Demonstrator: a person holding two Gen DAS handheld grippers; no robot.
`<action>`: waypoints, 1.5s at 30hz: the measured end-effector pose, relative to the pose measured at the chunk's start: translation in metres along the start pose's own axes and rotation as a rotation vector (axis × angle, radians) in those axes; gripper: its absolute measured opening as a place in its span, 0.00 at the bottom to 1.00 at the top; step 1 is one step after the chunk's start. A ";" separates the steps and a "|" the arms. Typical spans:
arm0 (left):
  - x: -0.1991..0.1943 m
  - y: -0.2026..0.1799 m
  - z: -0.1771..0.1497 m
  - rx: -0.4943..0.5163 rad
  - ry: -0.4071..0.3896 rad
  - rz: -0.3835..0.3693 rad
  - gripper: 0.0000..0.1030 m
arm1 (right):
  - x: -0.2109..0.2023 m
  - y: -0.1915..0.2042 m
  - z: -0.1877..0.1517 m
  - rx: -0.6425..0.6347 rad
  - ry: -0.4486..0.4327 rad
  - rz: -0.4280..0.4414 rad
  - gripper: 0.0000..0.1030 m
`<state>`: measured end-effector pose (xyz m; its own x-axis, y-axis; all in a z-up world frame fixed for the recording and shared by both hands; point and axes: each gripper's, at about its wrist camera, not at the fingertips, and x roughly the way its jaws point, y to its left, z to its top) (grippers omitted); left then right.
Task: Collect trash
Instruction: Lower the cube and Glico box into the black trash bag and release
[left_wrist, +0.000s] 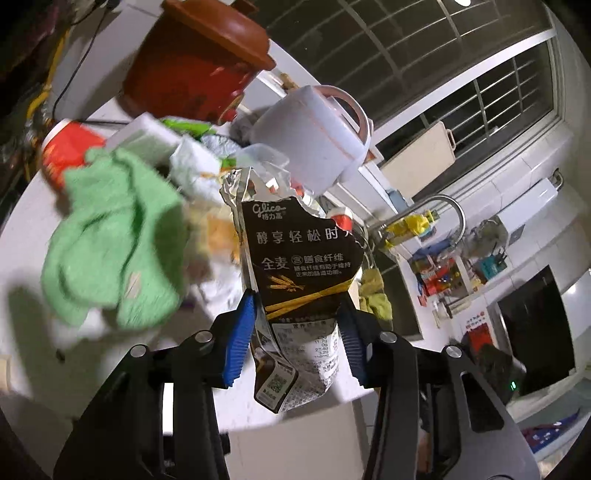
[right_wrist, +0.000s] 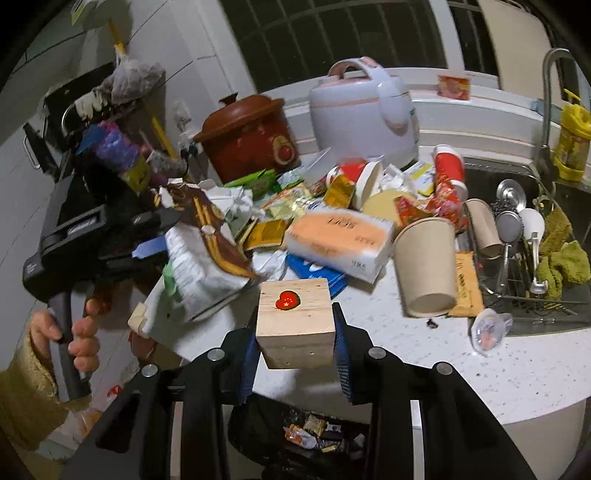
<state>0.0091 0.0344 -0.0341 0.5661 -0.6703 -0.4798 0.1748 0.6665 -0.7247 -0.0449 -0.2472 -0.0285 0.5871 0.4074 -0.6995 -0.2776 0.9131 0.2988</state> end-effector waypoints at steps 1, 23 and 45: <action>-0.004 0.001 -0.004 -0.002 0.003 -0.004 0.42 | 0.000 0.002 -0.001 -0.002 0.005 0.003 0.34; 0.004 0.168 -0.199 -0.220 0.374 0.186 0.33 | 0.155 0.045 -0.175 -0.133 0.549 0.082 0.34; 0.013 0.155 -0.208 0.067 0.455 0.355 0.82 | 0.107 0.061 -0.127 -0.159 0.366 0.031 0.87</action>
<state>-0.1237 0.0611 -0.2551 0.1992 -0.4651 -0.8626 0.0967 0.8852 -0.4550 -0.0961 -0.1502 -0.1673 0.2751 0.3747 -0.8854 -0.4216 0.8747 0.2392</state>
